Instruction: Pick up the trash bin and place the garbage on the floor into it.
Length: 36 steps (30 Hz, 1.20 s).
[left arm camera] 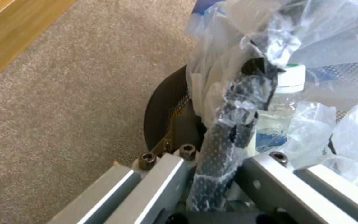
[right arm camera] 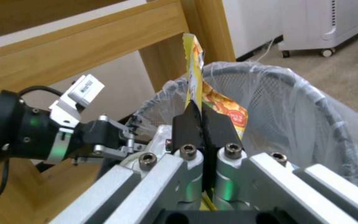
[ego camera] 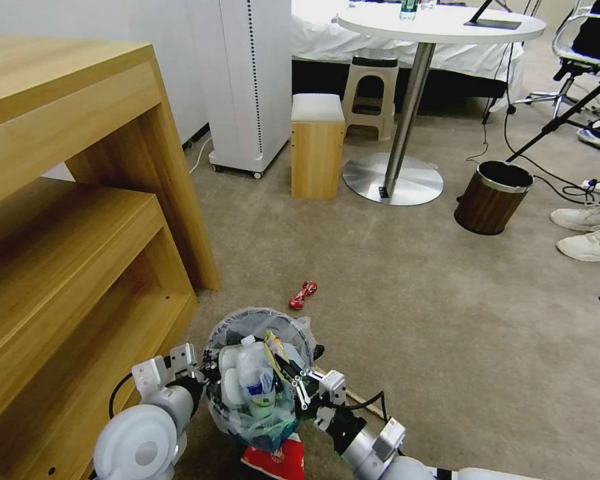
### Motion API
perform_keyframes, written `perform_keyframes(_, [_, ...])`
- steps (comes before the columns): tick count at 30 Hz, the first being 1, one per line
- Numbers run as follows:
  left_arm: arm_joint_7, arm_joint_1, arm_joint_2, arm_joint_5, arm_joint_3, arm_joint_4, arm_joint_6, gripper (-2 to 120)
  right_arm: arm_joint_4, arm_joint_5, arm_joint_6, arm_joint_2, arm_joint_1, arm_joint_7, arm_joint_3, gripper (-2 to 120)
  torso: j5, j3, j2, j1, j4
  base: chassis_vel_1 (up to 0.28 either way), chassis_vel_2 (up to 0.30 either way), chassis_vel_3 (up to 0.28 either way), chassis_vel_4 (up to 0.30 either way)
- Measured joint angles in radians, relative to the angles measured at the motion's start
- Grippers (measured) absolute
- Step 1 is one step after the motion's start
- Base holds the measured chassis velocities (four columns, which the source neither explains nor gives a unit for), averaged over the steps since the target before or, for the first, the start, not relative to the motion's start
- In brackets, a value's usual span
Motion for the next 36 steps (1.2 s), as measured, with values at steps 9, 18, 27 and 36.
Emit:
perform_keyframes(9, [0.001,0.008,0.011,-0.004,-0.006,-0.014,-0.006,0,-0.038,-0.029,-0.015,0.006,-0.003,0.022,0.010,10,0.0000,0.000,0.000,0.000,0.0000,0.000,0.000,0.000,0.000])
perform_keyframes(18, [0.005,0.016,0.018,-0.006,-0.012,-0.020,-0.010,0,-0.050,-0.039,-0.015,0.001,-0.005,0.030,0.045,44,0.0001,0.000,0.000,0.000,0.0000,0.000,0.000,0.000,0.000])
perform_keyframes(27, [0.014,0.019,0.004,0.007,-0.004,-0.004,-0.011,0,-0.037,-0.042,-0.011,0.011,-0.009,0.034,0.107,77,0.0000,0.000,0.000,0.000,0.0000,0.000,0.000,0.000,0.000])
perform_keyframes(36, [0.027,0.038,-0.005,0.039,-0.008,-0.001,-0.011,0,-0.037,-0.074,-0.064,-0.039,-0.005,0.045,0.322,100,0.0000,0.000,0.000,0.000,0.0000,0.000,0.000,0.000,0.000])
